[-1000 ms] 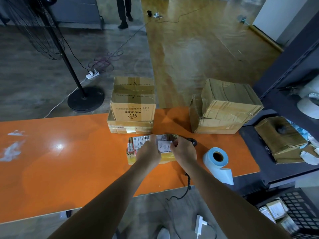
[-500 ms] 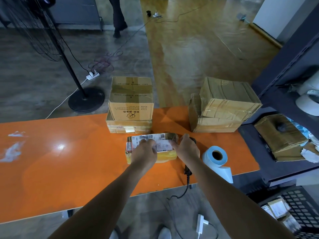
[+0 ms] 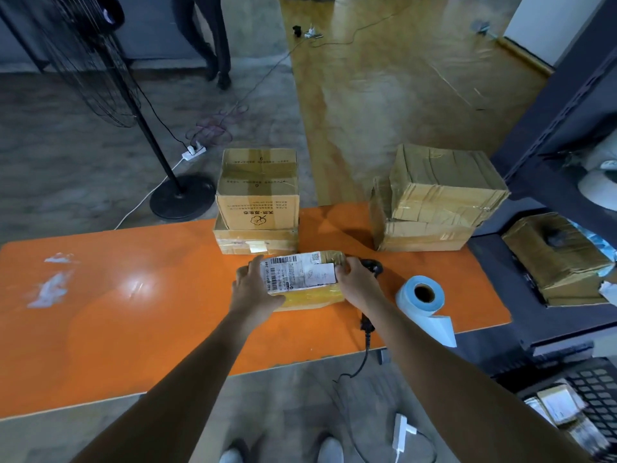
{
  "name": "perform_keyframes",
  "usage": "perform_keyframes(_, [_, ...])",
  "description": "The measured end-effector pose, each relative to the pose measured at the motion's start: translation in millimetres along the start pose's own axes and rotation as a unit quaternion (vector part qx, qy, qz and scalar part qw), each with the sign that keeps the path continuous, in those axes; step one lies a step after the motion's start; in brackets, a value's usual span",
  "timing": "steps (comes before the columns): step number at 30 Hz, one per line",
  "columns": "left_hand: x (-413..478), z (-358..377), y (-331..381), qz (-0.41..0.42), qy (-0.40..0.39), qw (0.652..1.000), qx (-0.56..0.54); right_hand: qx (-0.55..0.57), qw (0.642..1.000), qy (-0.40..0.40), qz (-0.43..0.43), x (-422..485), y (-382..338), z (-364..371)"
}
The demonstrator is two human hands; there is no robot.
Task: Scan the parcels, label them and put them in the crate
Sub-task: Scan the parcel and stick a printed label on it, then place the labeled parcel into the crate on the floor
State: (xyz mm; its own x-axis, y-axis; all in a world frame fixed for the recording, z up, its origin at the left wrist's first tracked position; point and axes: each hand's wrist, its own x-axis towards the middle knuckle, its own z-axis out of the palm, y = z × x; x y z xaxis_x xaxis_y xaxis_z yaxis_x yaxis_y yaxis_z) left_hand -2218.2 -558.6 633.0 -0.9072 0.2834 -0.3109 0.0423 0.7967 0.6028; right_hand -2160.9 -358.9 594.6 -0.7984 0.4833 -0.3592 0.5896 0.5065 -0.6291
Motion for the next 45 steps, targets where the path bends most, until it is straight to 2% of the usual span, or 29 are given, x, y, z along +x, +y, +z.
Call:
perform_keyframes(4, [-10, -13, -3, 0.043, 0.029, 0.999, -0.006, 0.044, 0.999, 0.003, -0.022, -27, -6, -16])
perform_keyframes(7, [-17, -27, -3, 0.119, 0.053, 0.991, -0.026, 0.078, 0.996, 0.025, -0.045, -54, -11, -29])
perform_keyframes(10, [-24, -41, -3, 0.175, 0.037, 0.984, -0.024, 0.105, 0.992, 0.058, -0.05, -91, -10, -36])
perform_keyframes(16, [-72, -46, 3, 0.333, -0.011, 0.942, -0.052, 0.101, 0.965, 0.24, 0.007, -185, 4, -31])
perform_keyframes(23, [-156, -2, 37, 0.469, -0.074, 0.877, -0.073, 0.138, 0.926, 0.34, 0.088, -317, 63, -44])
perform_keyframes(29, [-237, 56, 82, 0.528, -0.171, 0.827, -0.089, 0.149, 0.878, 0.433, 0.136, -416, 131, -62])
perform_keyframes(34, [-312, 121, 123, 0.56, -0.202, 0.8, -0.065, 0.156, 0.848, 0.479, 0.165, -492, 201, -81])
perform_keyframes(38, [-378, 187, 158, 0.566, -0.23, 0.79, -0.049, 0.168, 0.833, 0.497, 0.176, -550, 271, -108])
perform_keyframes(45, [-494, 290, 219, 0.546, -0.268, 0.792, -0.05, 0.153, 0.833, 0.497, 0.191, -639, 385, -171])
